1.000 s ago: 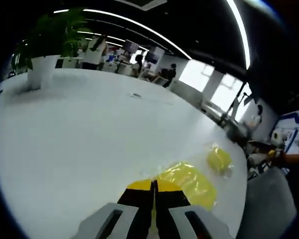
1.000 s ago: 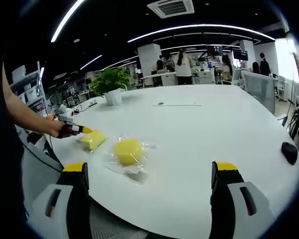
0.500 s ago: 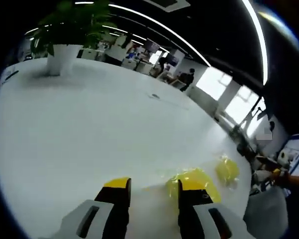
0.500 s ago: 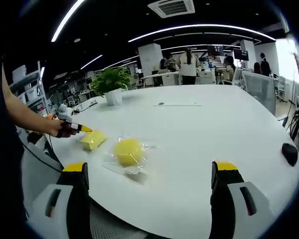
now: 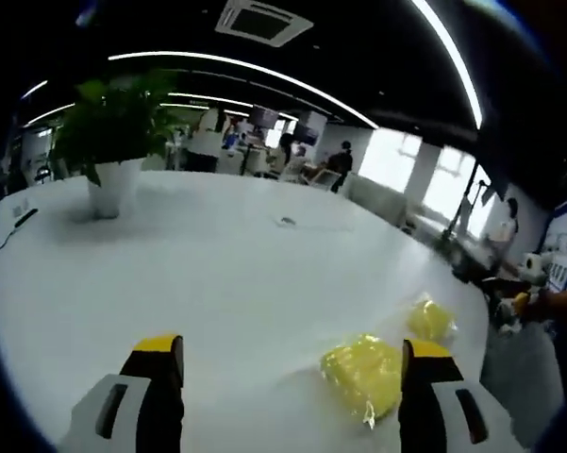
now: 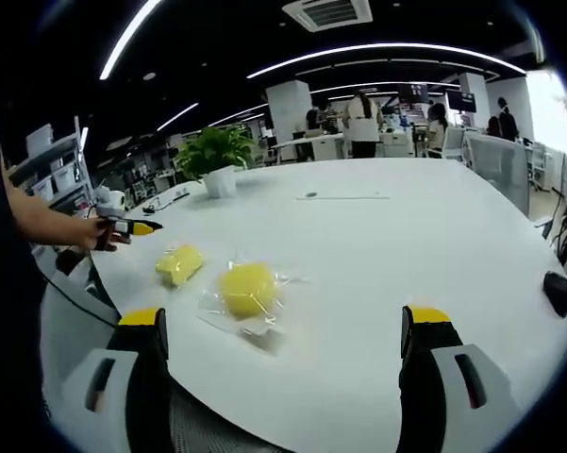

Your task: Compare the silicone blocks by pressing each to a similar depth, holding the contact briefly, and releasing to observe deformation and rebound differences across the visible hardness samples.

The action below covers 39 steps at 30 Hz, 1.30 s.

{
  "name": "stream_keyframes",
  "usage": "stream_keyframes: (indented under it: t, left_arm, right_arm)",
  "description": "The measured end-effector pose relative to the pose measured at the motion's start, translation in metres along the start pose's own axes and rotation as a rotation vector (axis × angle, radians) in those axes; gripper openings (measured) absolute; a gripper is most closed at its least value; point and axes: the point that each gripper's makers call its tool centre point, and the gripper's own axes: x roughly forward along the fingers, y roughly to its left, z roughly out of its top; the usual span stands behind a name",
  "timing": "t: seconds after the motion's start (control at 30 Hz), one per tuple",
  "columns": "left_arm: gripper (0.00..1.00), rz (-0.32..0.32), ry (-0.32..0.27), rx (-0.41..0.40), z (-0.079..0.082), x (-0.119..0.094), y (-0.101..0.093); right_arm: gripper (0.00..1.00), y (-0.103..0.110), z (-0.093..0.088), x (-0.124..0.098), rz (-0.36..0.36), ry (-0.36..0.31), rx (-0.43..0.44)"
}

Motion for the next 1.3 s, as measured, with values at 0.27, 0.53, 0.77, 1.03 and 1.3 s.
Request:
stream_keyframes:
  t: [0.27, 0.53, 0.77, 1.03, 1.3]
  left_arm:
    - [1.00, -0.006, 0.026, 0.079, -0.003, -0.025, -0.011]
    - [1.00, -0.011, 0.028, 0.133, -0.016, -0.056, -0.023]
    - [1.00, 0.015, 0.002, 0.126, -0.019, -0.080, -0.026]
    - [1.00, 0.022, -0.007, 0.119, -0.028, -0.094, -0.036]
    - [1.00, 0.027, -0.016, 0.093, -0.031, -0.096, -0.035]
  right_arm:
    - [0.96, 0.003, 0.001, 0.007, 0.022, 0.012, -0.008]
    - [0.96, 0.006, 0.001, 0.011, 0.041, 0.018, -0.024]
    - [0.96, 0.009, -0.004, 0.013, 0.057, 0.022, -0.052]
    - [0.96, 0.014, -0.008, 0.013, 0.073, 0.031, -0.067]
    - [0.96, 0.013, -0.016, 0.010, 0.072, 0.065, -0.068]
